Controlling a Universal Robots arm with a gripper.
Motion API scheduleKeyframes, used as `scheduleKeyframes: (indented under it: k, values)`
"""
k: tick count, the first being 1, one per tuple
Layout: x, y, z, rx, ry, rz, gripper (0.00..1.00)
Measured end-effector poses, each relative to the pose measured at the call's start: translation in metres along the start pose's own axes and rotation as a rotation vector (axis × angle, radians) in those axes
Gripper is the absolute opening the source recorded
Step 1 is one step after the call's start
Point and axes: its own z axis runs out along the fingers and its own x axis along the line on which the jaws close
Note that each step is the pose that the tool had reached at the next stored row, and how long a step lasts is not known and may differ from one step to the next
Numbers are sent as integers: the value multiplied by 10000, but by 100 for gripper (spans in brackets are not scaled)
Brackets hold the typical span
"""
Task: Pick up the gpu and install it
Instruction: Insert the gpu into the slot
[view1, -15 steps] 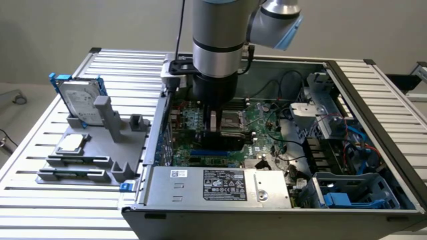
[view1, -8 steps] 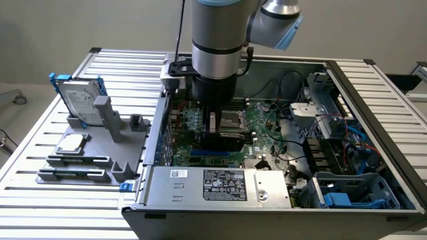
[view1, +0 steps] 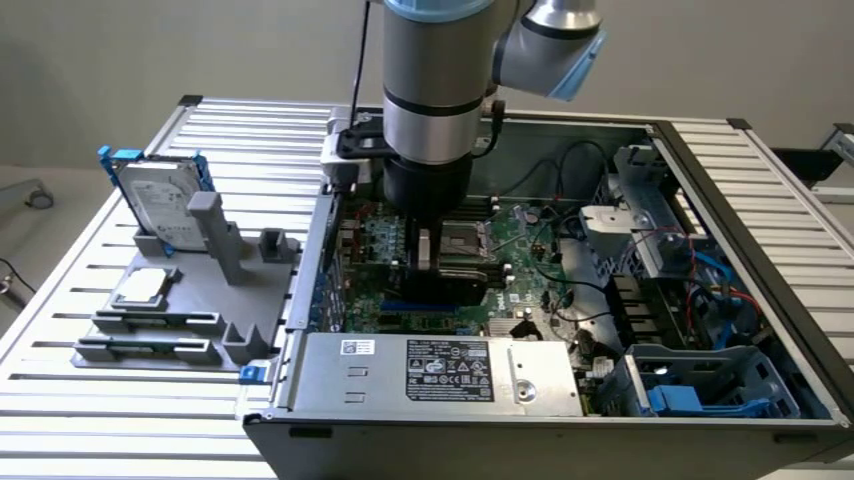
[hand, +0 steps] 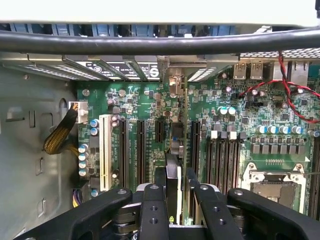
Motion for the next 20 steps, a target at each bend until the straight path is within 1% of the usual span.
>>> scheduleKeyframes:
  k: [6, 13, 14, 20]
  values:
    - [-1, 6, 8, 2, -14, 1, 26]
    - [-1, 26, 24, 0, -13, -1, 26]
    - [-2, 26, 29, 7, -20, -1, 26]
    - [-2, 39, 42, 2, -14, 0, 26]
